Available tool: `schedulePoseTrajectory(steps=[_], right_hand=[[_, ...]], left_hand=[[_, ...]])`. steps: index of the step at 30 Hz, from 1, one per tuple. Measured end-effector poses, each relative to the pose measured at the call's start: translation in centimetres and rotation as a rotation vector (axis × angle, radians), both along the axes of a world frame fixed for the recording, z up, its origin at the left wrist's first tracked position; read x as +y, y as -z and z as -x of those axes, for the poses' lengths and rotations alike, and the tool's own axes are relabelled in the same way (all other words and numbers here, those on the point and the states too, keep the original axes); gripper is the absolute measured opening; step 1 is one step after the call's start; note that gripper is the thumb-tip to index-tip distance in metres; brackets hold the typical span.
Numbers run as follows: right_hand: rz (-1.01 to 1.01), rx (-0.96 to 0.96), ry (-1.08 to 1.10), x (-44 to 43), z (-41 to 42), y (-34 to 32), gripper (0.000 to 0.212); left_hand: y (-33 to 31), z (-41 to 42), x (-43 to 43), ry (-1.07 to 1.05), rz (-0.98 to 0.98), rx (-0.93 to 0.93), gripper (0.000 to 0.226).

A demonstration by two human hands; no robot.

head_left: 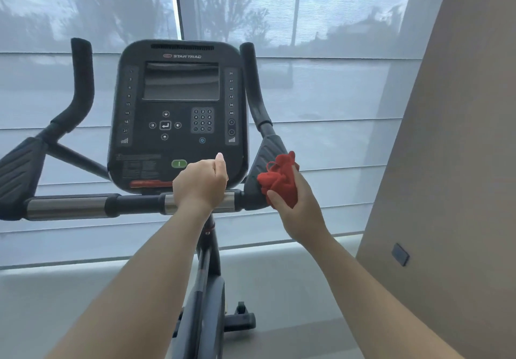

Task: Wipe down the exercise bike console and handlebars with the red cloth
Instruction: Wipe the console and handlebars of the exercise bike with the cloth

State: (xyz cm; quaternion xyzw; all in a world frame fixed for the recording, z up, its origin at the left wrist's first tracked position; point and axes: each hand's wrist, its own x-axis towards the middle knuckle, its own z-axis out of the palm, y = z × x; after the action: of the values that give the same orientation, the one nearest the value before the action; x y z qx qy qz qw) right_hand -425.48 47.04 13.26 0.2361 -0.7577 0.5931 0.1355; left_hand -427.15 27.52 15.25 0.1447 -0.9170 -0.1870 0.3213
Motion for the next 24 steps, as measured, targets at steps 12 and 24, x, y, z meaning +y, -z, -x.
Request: schedulePoseTrajectory(steps=[12,24], right_hand=[[-0.336,0.241,0.167,-1.3,-0.6,-0.2,0.055],[-0.538,0.447,0.211,-2.3,-1.9,2.0,0.054]], left_hand=[[-0.1,0.3,-0.2,0.010,0.005,-0.003,0.063],[-0.5,0.8,-0.3,0.017,0.026,-0.170,0.069]])
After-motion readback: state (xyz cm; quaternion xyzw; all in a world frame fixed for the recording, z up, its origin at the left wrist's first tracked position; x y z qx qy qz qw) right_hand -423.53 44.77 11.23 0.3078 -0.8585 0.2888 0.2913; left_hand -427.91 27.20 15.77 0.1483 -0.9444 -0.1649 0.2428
